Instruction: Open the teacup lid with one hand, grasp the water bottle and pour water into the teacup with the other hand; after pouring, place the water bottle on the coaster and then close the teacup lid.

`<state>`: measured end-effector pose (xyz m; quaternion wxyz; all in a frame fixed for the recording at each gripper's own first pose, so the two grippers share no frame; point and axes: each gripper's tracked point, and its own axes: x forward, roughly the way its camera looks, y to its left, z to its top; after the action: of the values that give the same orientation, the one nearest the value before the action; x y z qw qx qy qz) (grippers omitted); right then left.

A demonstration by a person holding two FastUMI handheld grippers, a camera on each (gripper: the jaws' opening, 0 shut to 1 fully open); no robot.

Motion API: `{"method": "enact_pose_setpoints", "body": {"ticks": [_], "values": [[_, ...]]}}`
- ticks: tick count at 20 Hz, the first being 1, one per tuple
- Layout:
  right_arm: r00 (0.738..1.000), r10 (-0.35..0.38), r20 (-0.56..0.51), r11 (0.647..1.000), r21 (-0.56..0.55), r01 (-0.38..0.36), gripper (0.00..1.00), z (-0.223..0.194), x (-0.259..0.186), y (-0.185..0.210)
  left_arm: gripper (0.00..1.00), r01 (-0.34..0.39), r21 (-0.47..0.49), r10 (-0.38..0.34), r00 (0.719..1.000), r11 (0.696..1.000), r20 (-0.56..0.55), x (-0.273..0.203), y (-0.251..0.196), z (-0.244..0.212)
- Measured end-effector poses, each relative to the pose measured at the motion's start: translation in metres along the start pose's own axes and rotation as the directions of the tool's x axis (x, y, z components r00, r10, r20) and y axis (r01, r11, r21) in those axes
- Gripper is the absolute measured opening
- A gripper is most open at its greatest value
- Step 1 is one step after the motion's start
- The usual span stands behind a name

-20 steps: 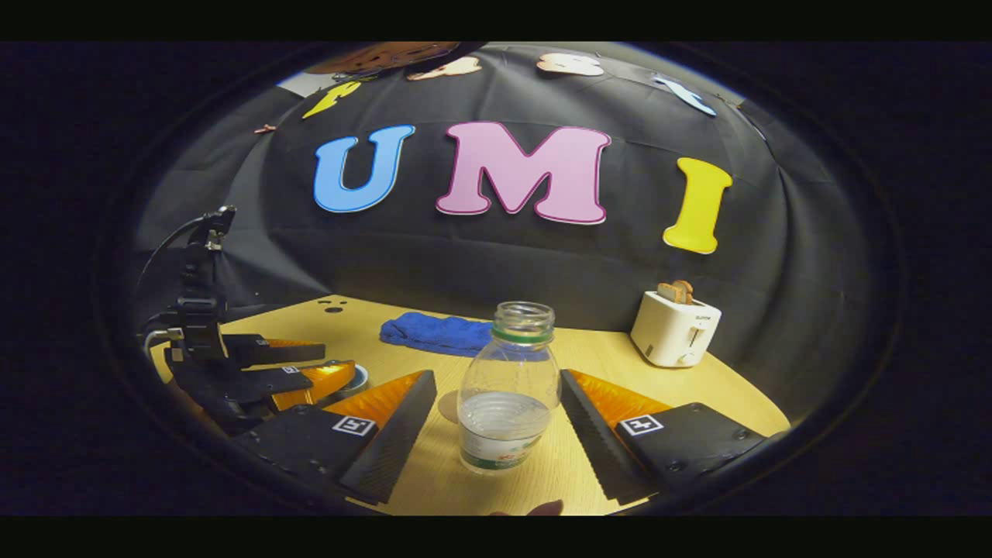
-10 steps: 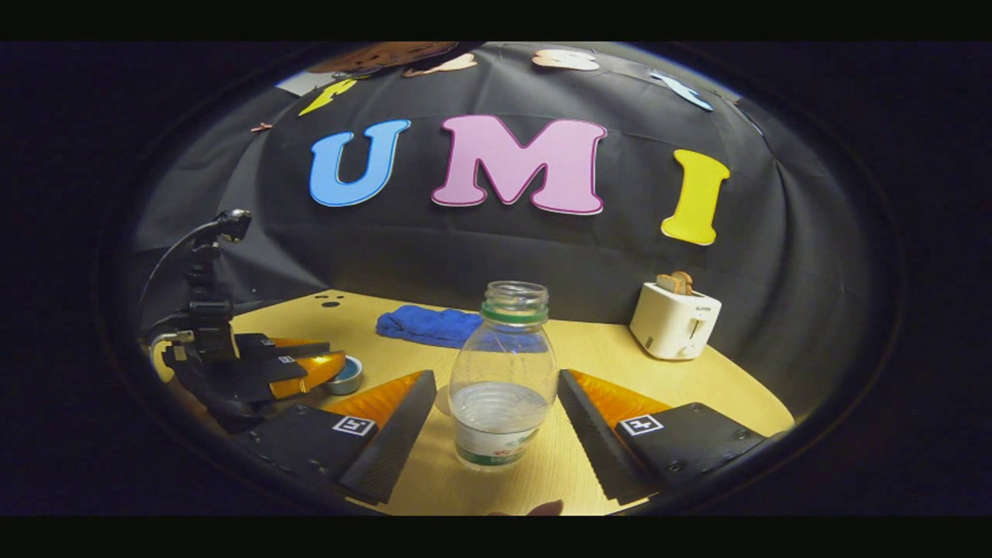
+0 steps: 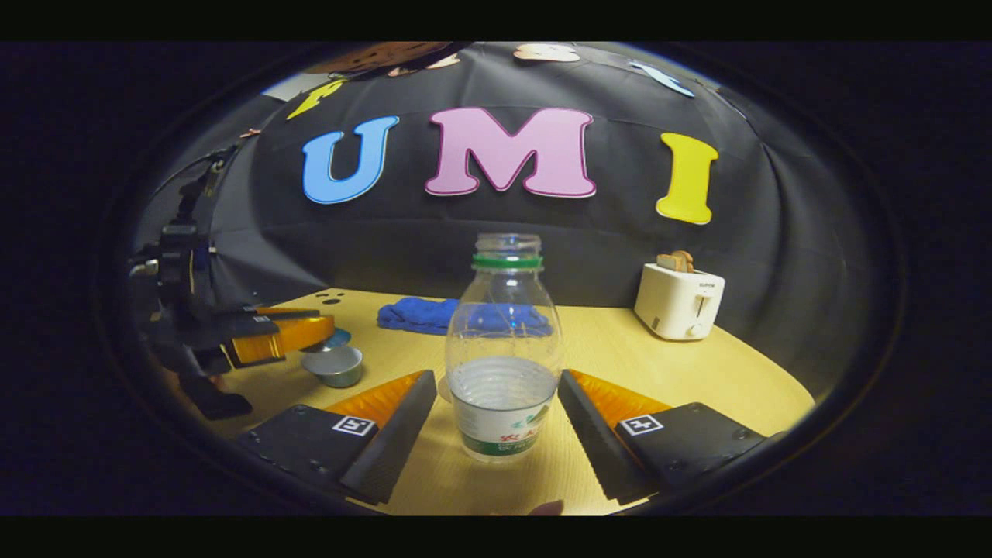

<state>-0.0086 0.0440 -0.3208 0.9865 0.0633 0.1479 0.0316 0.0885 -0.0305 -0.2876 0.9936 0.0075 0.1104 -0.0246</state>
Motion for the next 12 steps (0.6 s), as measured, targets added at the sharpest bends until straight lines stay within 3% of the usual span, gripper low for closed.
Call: {"method": "enact_pose_setpoints", "body": {"ticks": [1,2,5,8,9,12], "values": [[1.0,-0.001,-0.008,1.0,0.004,0.001,0.98,-0.004,0.001,0.0,0.34,-0.004,-0.002,0.004,1.0,1.0,-0.001,-0.001,0.003,0.0],[1.0,-0.006,-0.013,1.0,0.011,0.006,0.98,-0.008,0.004,-0.001,0.27,-0.01,-0.002,0.01,1.0,1.0,-0.003,-0.003,0.006,0.001],[0.999,-0.028,-0.03,1.0,0.01,0.029,0.98,-0.018,0.013,-0.008,0.3,-0.028,-0.001,0.028,1.0,1.0,-0.012,-0.006,0.015,-0.001],[0.996,-0.058,-0.067,0.998,-0.009,0.058,0.76,-0.014,0.021,-0.014,0.27,-0.043,0.0,0.043,0.999,0.999,-0.006,-0.01,0.023,0.001],[0.995,-0.072,-0.07,0.997,-0.042,0.069,0.76,-0.011,0.024,-0.017,0.3,-0.049,0.003,0.049,0.999,0.999,-0.004,-0.01,0.025,0.002],[0.992,-0.123,-0.042,0.969,-0.223,0.11,0.76,0.01,0.029,-0.021,0.3,-0.066,0.002,0.066,0.998,0.998,0.005,-0.015,0.037,0.007]]}}
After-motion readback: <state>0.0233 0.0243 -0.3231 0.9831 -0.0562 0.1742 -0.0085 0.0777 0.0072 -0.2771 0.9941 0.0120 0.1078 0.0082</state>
